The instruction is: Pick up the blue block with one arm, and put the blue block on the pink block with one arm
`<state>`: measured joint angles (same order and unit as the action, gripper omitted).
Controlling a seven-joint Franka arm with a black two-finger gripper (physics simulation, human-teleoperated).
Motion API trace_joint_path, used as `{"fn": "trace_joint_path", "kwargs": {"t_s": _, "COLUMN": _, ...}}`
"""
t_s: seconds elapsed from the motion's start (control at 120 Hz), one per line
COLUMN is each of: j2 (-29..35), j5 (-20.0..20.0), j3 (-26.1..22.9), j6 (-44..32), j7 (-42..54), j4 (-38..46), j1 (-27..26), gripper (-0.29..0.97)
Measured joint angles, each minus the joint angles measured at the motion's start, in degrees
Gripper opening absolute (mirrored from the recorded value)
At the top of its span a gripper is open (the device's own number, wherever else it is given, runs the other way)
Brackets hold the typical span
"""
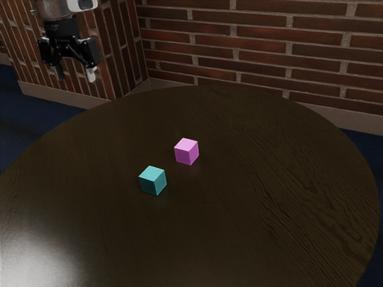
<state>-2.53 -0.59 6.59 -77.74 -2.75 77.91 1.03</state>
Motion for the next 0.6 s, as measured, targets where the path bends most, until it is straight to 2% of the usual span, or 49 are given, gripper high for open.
{"fn": "trace_joint_path", "kwargs": {"t_s": 0.283, "j2": -0.33, "j5": 0.07, "j3": -0.07, "j6": -1.05, "j7": 2.28, "j4": -0.40, "j1": -2.47, "gripper": 0.68}}
{"fn": "trace_joint_path", "kwargs": {"t_s": 0.375, "j2": 0.28, "j5": 0.35, "j3": -0.61, "j6": 0.86, "j7": 2.74, "j4": -9.82, "j1": -2.99, "gripper": 0.68}}
{"fn": "trace_joint_path", "kwargs": {"t_s": 0.458, "j2": 0.40, "j5": 0.62, "j3": -2.03, "j6": 2.26, "j7": 3.10, "j4": -13.06, "j1": -2.70, "gripper": 0.68}}
{"fn": "trace_joint_path", "kwargs": {"t_s": 0.542, "j2": -0.07, "j5": 1.18, "j3": -2.93, "j6": 2.50, "j7": 3.39, "j4": -12.46, "j1": -3.13, "gripper": 0.68}}
{"fn": "trace_joint_path", "kwargs": {"t_s": 0.6, "j2": -0.12, "j5": 1.85, "j3": -3.05, "j6": 1.63, "j7": 3.56, "j4": -9.11, "j1": -3.70, "gripper": 0.68}}
